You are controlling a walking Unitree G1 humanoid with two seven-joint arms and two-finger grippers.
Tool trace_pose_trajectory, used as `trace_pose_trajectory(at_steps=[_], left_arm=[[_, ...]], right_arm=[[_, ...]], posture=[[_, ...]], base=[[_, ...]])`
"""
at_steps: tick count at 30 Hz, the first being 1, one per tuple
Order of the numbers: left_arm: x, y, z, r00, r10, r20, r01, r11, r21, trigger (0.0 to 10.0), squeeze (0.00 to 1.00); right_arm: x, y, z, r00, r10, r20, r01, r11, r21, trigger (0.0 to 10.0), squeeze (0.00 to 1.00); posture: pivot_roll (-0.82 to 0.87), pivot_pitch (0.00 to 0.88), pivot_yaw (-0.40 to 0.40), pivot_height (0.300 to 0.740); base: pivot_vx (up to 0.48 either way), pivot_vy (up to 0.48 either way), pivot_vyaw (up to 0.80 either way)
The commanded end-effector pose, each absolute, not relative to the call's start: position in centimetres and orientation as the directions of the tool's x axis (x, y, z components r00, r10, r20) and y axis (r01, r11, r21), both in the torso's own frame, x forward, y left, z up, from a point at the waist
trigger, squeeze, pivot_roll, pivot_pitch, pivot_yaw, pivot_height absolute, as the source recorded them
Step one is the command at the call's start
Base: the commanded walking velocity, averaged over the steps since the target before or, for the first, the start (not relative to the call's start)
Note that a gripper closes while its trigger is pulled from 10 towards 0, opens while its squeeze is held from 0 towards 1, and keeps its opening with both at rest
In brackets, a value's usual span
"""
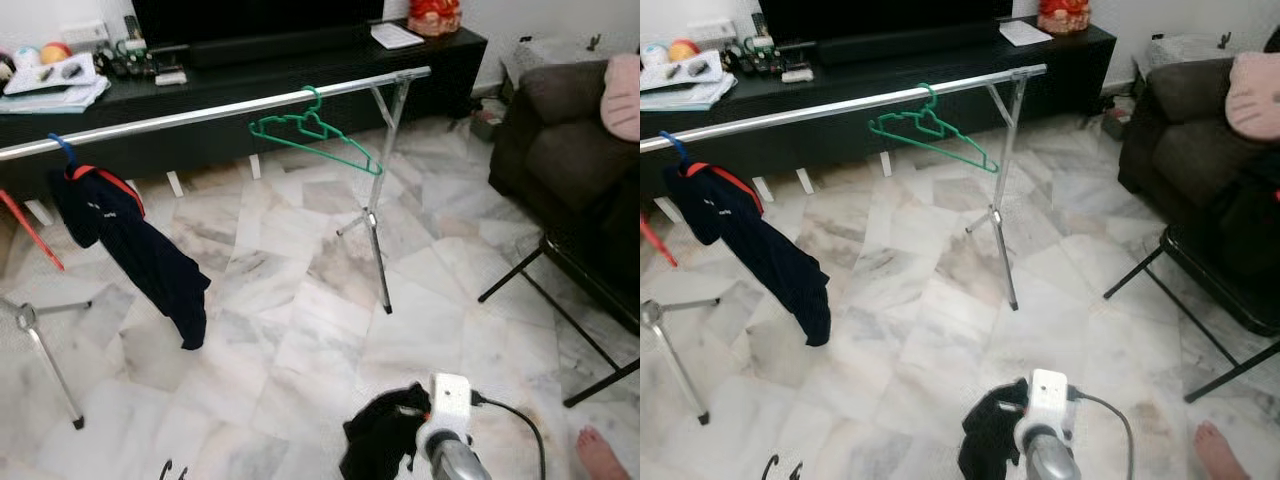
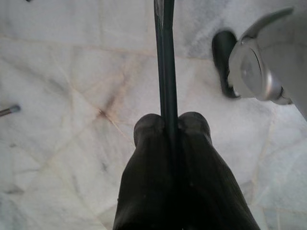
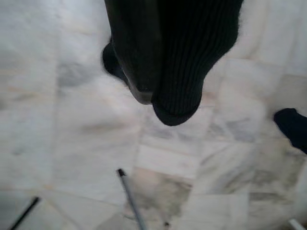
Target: Hang hanger
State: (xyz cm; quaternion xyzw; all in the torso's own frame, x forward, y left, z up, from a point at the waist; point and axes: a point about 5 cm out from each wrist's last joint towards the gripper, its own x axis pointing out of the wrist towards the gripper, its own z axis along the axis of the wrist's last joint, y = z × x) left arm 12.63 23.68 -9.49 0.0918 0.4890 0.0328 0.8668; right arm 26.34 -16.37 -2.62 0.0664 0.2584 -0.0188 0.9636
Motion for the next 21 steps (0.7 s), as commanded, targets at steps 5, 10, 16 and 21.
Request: trace_pose_trajectory(at_steps=[5, 10, 16, 21], left_arm=[[12.22, 23.68, -9.66, 0.501, 0.149, -0.852, 0.053, 0.978, 0.201, 10.0, 0.00], [12.39, 23.63, -9.62, 0.506, 0.147, -0.850, 0.054, 0.978, 0.201, 10.0, 0.00], [12.24, 23.84, -9.60, 0.504, 0.148, -0.851, 0.055, 0.978, 0.203, 10.0, 0.00], [12.13, 24.16, -9.54, 0.505, 0.153, -0.849, 0.052, 0.977, 0.207, 10.0, 0.00]], right_arm=[[26.39, -15.98, -2.57, 0.870, 0.003, -0.493, 0.068, 0.990, 0.126, 10.0, 0.00], [26.39, -15.99, -2.57, 0.870, 0.004, -0.493, 0.067, 0.990, 0.125, 10.0, 0.00], [26.50, -16.03, -2.48, 0.872, 0.003, -0.490, 0.067, 0.990, 0.125, 10.0, 0.00], [26.71, -15.98, -2.31, 0.875, 0.004, -0.484, 0.065, 0.990, 0.126, 10.0, 0.00]], posture=[[-0.05, 0.139, 0.019, 0.740], [-0.05, 0.135, 0.020, 0.740], [-0.05, 0.131, 0.021, 0.740], [-0.05, 0.121, 0.023, 0.740]], base=[[-0.302, 0.000, 0.00], [-0.301, 0.000, 0.00], [-0.301, 0.000, 0.00], [-0.238, 0.000, 0.00]])
